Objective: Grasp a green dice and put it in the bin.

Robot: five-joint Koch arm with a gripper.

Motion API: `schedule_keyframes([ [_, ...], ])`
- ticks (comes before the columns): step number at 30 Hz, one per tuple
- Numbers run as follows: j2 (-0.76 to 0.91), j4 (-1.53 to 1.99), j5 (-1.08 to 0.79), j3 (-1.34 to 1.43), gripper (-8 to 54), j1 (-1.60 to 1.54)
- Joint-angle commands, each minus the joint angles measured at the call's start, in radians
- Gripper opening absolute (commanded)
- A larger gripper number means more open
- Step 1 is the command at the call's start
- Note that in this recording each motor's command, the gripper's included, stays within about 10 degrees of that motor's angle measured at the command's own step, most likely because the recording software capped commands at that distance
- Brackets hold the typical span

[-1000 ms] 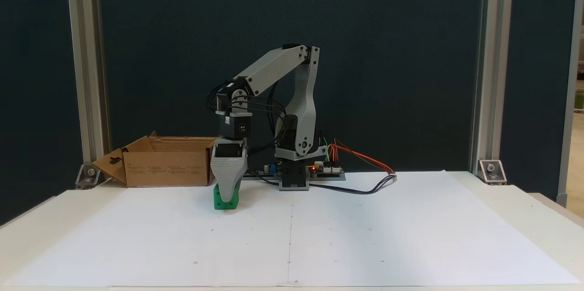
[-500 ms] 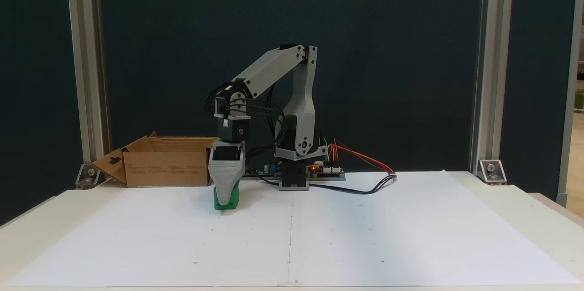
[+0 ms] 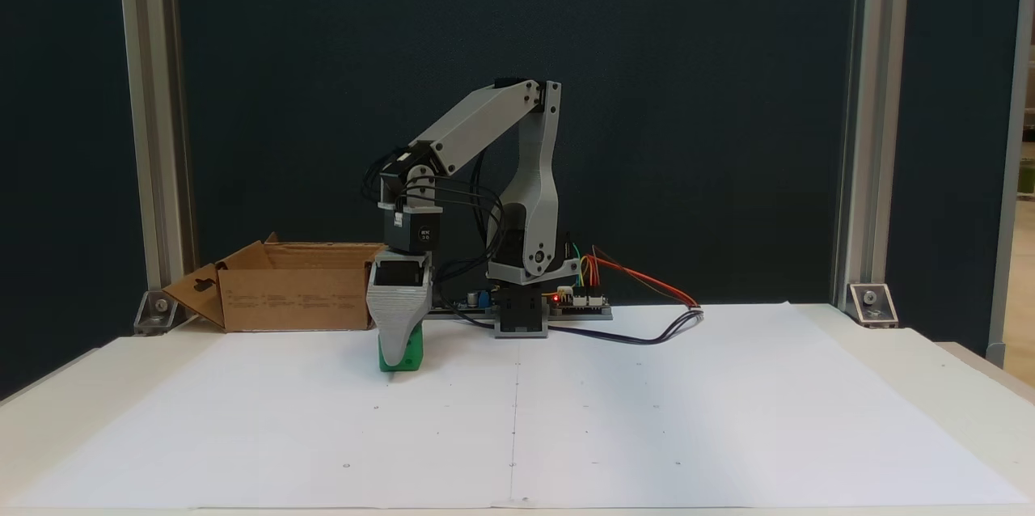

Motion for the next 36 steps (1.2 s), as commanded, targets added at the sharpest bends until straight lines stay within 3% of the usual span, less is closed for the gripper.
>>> schedule_keyframes([
  [1,-0.002,-0.006,-0.072,-0.015,42.2,-0.002],
  [26,-0.034,-0.04,-0.072,-0.015,41.3,0.011],
  [31,-0.035,-0.048,-0.072,-0.015,33.9,0.011],
  [36,-0.04,-0.072,-0.072,-0.015,33.3,0.011],
])
